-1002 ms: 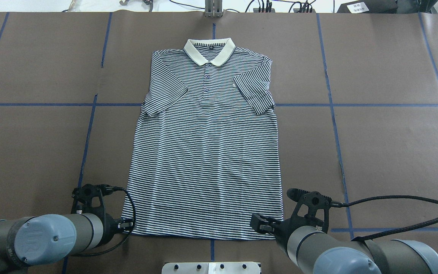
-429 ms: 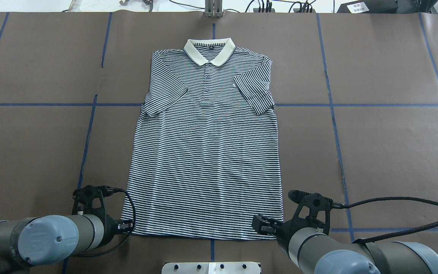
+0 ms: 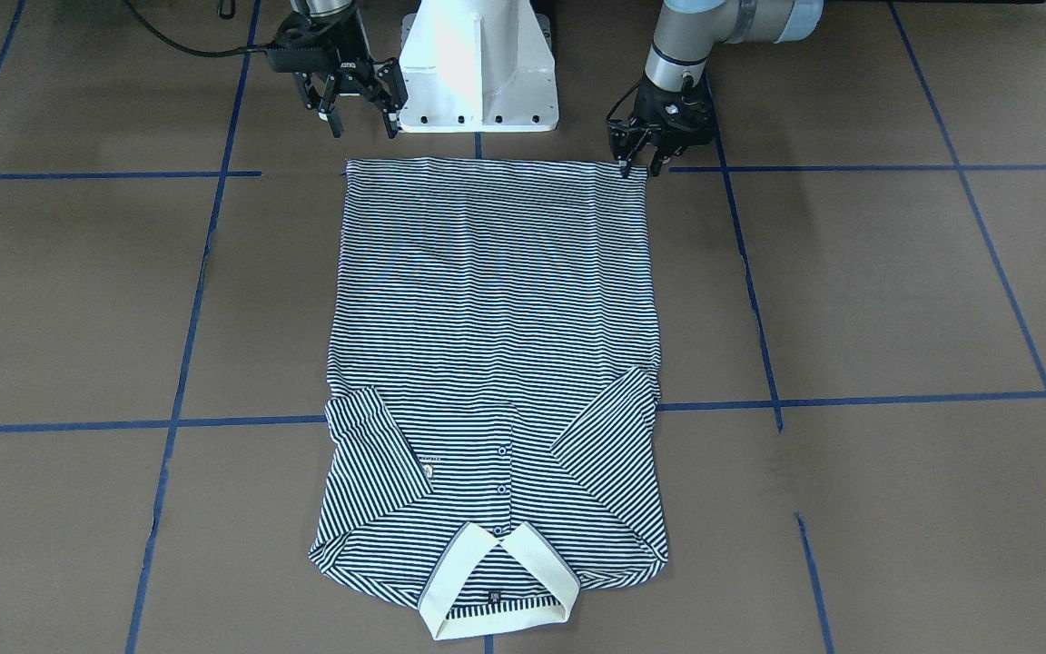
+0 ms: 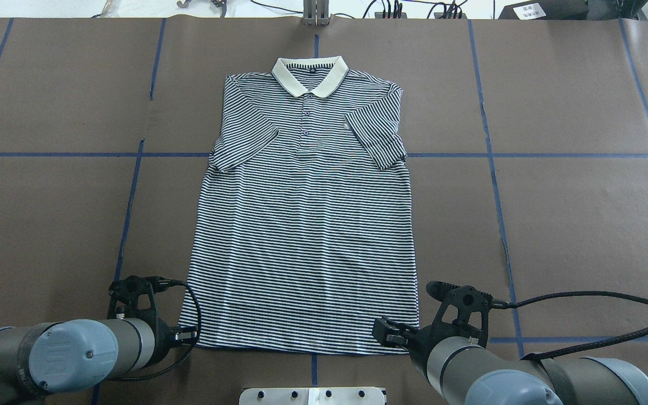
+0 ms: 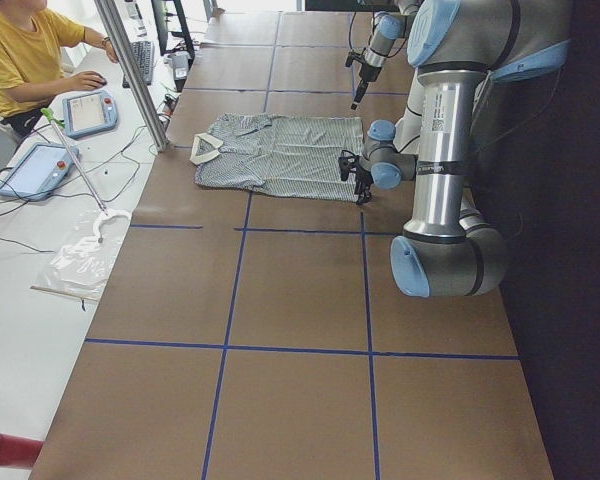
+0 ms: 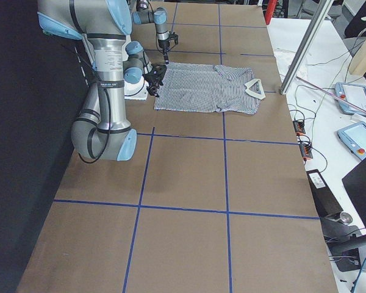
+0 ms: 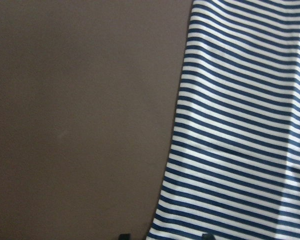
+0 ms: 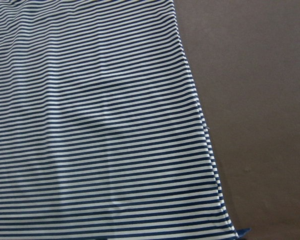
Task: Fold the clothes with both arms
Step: 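Close both grippers on the hem corners of the striped shirt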
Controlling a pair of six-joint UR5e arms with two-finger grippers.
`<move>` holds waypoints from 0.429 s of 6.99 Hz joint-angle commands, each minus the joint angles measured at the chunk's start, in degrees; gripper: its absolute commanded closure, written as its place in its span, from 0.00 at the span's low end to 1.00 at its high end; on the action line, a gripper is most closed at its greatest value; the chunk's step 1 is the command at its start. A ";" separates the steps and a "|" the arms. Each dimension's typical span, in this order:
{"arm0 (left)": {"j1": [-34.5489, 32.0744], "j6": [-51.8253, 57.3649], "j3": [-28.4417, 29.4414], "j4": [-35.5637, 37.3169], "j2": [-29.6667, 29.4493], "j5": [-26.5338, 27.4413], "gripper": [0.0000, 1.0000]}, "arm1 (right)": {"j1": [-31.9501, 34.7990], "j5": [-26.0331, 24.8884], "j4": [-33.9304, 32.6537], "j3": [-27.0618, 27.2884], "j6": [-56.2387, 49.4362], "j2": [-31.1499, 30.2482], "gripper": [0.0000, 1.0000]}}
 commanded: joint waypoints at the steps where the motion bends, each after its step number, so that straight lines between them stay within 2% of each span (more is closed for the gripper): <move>1: 0.01 0.02 -0.07 -0.01 -0.10 -0.17 0.88 | -0.04 -0.09 0.01 0.09 0.00 0.00 0.12; 2: 0.01 0.02 -0.15 -0.01 -0.10 -0.08 1.00 | 0.05 0.00 0.01 0.09 0.00 0.00 0.12; 3: 0.01 0.11 -0.24 -0.01 -0.19 0.01 1.00 | 0.05 -0.09 0.01 0.00 0.00 0.00 0.12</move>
